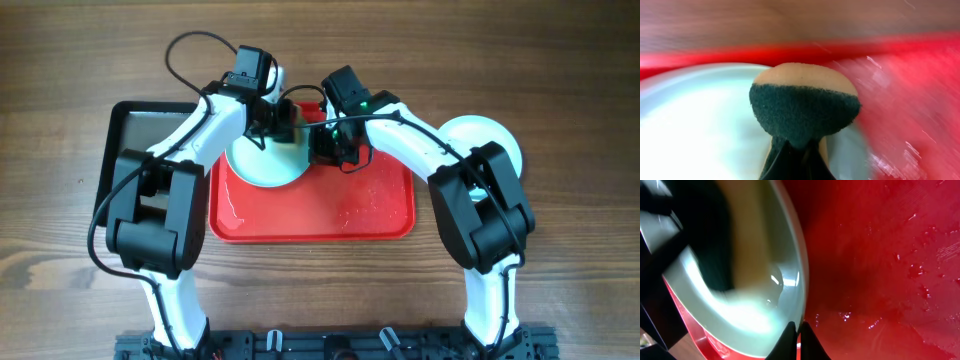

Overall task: Clean dirty plates on tray and stack at the side
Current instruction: 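Move the sponge back toward the black tray with the left gripper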

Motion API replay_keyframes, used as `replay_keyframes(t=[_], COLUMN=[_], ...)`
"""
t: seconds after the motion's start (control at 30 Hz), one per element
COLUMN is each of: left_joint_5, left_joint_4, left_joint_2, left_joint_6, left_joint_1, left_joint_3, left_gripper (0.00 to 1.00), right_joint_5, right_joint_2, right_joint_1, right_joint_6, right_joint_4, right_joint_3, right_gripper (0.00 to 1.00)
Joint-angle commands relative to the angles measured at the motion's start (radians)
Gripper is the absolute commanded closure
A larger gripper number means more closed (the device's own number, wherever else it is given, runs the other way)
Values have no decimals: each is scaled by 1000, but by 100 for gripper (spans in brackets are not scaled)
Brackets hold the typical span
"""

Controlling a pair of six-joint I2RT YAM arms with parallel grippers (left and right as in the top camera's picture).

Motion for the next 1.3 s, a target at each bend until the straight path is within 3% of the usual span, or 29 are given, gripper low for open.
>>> replay_keyframes(t=[0.0, 0.13, 0.3, 0.37, 0.53, 0.63, 0.7, 1.17, 1.27], left_joint_5=[320, 216, -61, -109, -121, -120, -114, -102, -124], left_joint_4=[-69, -146, -197, -229, -252, -252, -253, -252, -252], left_joint_2=[17, 17, -1, -24, -120, -166, -177, -178, -178], left_joint_6=[134, 141, -89, -138, -143, -142, -143, -143, -143], left_joint_1=[-5, 21, 127, 167, 232, 233, 233, 234, 234], left_joint_3=[-1, 0, 3, 16, 32, 32, 32, 32, 32], left_gripper=[96, 96, 96, 96, 96, 96, 96, 96, 96], right_joint_5=[32, 26, 3, 3, 11, 42, 90, 253, 274], right_joint_2=[14, 14, 14, 14, 14, 14, 14, 16, 22], right_joint_1=[-4, -4, -4, -4, -4, -3, -1, 103, 116], right_joint_6=[-18, -19, -34, -34, -33, -24, 6, 43, 71], right_joint_4=[-13, -14, -17, -17, 10, 48, 63, 142, 146], right_joint_3=[-11, -11, -11, -11, -11, -11, -11, -11, -11], right_gripper=[96, 96, 96, 96, 94, 79, 75, 76, 84])
